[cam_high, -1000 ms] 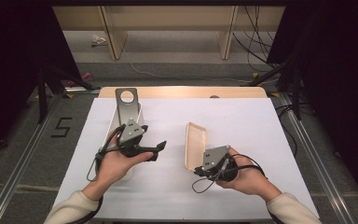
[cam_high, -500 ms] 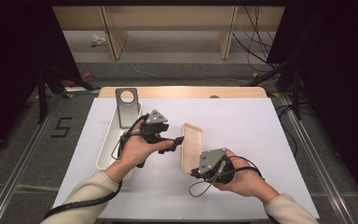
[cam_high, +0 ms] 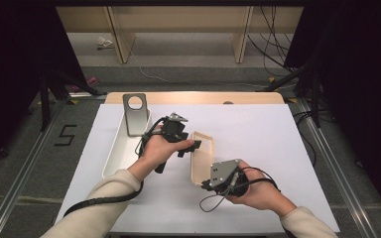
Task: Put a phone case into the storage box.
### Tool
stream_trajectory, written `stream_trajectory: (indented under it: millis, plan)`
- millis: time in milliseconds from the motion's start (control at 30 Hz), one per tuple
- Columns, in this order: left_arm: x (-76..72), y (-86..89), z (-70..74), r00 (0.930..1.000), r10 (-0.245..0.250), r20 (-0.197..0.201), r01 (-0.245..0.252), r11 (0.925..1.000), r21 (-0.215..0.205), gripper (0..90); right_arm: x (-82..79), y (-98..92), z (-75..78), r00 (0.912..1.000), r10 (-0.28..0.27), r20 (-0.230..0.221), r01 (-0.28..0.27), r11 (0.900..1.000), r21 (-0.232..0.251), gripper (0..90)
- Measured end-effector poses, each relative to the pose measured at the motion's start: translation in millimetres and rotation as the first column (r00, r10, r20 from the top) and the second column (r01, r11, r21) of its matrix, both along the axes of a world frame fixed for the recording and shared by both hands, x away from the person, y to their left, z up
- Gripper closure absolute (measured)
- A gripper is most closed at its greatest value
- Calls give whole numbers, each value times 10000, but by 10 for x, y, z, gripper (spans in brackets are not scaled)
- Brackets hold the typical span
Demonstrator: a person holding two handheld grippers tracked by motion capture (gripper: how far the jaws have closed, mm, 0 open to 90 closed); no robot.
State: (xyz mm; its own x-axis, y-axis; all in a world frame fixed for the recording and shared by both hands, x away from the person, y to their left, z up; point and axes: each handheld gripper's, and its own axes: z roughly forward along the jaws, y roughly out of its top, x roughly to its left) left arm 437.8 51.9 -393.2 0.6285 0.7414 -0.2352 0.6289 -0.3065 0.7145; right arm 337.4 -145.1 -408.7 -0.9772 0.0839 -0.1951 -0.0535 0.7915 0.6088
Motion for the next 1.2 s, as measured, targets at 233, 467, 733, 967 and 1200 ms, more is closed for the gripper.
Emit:
stream_trajectory:
  millis: [233, 467, 733, 967, 1200]
  plan:
    - [64, -1, -79, 9976, 422, -551, -455, 9972, -598, 608, -3, 6, -7, 10000, 93, 34, -92, 9999, -109, 870]
    - [14, -28, 13, 9974, 591, -424, -643, 9888, -1350, 718, 10, 31, -58, 9998, 113, 186, -105, 9990, -434, 876]
    - [-101, -90, 153, 9985, 549, 5, -534, 9732, -2237, 792, 35, 32, -87, 9998, -113, 173, 126, 9970, -766, 879]
    - [-178, -137, 210, 9967, 332, 742, -151, 9725, -2322, 817, 54, 34, -132, 9991, -371, 219, 386, 9963, -770, 838]
    - [-229, -53, 240, 9767, 274, 2130, 98, 9851, -1716, 816, 139, -78, -135, 9836, -1744, 465, 1737, 9846, 184, 507]
